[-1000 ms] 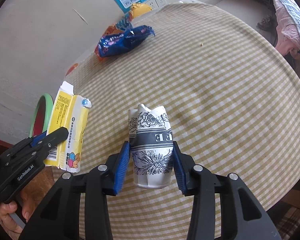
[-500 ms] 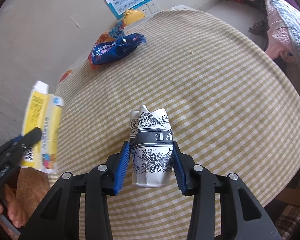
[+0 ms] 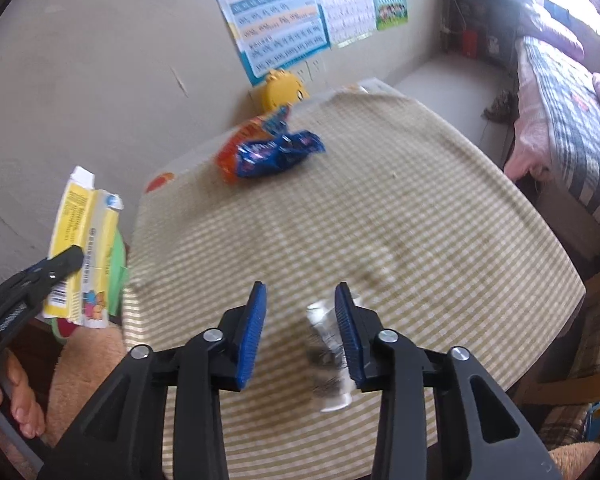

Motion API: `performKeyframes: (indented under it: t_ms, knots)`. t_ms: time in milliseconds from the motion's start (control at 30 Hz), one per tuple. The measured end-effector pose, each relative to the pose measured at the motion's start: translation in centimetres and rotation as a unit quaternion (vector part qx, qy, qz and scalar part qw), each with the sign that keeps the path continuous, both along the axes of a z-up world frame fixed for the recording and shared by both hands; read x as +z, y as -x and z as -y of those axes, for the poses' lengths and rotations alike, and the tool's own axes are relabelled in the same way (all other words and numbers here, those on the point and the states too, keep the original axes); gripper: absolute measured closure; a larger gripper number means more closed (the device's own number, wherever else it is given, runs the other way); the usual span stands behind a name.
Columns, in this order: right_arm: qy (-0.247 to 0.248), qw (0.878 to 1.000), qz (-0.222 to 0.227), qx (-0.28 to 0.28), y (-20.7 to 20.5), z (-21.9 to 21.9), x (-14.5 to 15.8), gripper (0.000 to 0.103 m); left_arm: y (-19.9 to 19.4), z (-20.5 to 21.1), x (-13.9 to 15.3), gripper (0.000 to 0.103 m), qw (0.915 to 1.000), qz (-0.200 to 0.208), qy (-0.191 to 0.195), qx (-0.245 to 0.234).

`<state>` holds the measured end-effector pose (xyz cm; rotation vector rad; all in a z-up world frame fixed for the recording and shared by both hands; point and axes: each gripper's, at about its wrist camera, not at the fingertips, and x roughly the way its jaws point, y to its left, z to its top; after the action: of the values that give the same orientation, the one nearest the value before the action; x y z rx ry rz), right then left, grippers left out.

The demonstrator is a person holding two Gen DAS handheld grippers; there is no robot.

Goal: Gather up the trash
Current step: 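Carry the yellow carton and paper cup over the bucket and release both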

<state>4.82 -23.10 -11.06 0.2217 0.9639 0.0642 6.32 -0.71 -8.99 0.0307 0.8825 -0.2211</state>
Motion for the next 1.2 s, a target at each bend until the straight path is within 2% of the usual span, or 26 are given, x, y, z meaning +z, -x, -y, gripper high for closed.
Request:
performKeyframes:
  t_ms: [133, 167, 233, 333, 400, 467, 533, 600, 667, 700, 767, 933, 1000, 1067, 1133, 1200]
  knots:
    - [0.052, 0.998, 0.009, 0.023, -0.6, -1.7, 0.3, 0.070, -0.2, -2.2, 0.3, 0.078, 0.9998, 0.001, 0.007, 0.019]
    - [0.058, 0.998, 0.001, 0.020, -0.8, -1.5, -0.2, 0.061, -0.3, -2.8, 0.3, 0.078, 0.9996, 0.000, 0.011, 0.024]
    - [0.042, 0.999, -0.027, 0.001, -1.2, -0.2, -1.9, 0.052, -0.3, -4.0, 0.3, 0.078, 0.9993, 0.000, 0.015, 0.035]
    - [0.005, 0.996, -0.089, -0.032, -1.5, 1.9, -5.3, 0.051, -0.3, -5.7, 0.3, 0.078, 0.9986, -0.001, 0.021, 0.049]
    - [-0.006, 0.993, -0.112, -0.043, -1.5, 2.6, -6.9, 0.051, -0.4, -6.5, 0.0, 0.078, 0.9980, -0.005, 0.026, 0.058]
    - [-0.007, 0.990, -0.135, -0.047, -1.8, 2.9, -8.5, 0.043, -0.5, -7.1, -0.2, 0.078, 0.9975, -0.008, 0.028, 0.064]
    - [-0.017, 0.988, -0.145, -0.047, -1.9, 2.9, -9.4, 0.040, -0.5, -7.6, -0.4, 0.078, 0.9972, -0.010, 0.031, 0.068]
    - [-0.012, 0.987, -0.152, -0.041, -2.1, 2.7, -9.8, 0.046, -0.5, -7.9, -0.4, 0.078, 0.9969, -0.010, 0.032, 0.070]
    - [-0.018, 0.987, -0.157, -0.028, -2.3, 2.1, -10.0, 0.062, -0.5, -8.5, -0.5, 0.078, 0.9967, -0.010, 0.034, 0.074]
    - [-0.014, 0.987, -0.157, -0.025, -2.4, 1.8, -10.0, 0.064, -0.6, -8.7, -0.6, 0.078, 0.9965, -0.011, 0.034, 0.075]
    - [-0.003, 0.989, -0.146, -0.022, -2.5, 1.2, -9.4, 0.078, -0.7, -9.4, -0.7, 0.078, 0.9959, -0.014, 0.036, 0.081]
    - [-0.002, 0.993, -0.118, -0.013, -2.7, -0.1, -7.5, 0.078, -1.2, -10.5, -1.3, 0.076, 0.9948, -0.040, 0.048, 0.080]
    - [-0.002, 0.993, -0.115, -0.008, -3.0, -0.7, -7.5, 0.078, -1.3, -10.0, -1.7, 0.066, 0.9947, -0.059, 0.060, 0.060]
    - [-0.002, 0.993, -0.117, -0.003, -3.6, -1.5, -7.8, 0.078, -1.3, -8.3, -2.3, 0.042, 0.9948, -0.078, 0.059, 0.026]
    - [-0.002, 0.993, -0.120, 0.001, -3.8, -2.1, -8.3, 0.078, -1.1, -6.6, -3.2, 0.038, 0.9936, -0.095, 0.060, 0.007]
    - [-0.003, 0.992, -0.123, 0.003, -3.5, -2.1, -8.6, 0.078, -1.2, -4.8, -4.8, 0.036, 0.9891, -0.132, 0.067, -0.006]
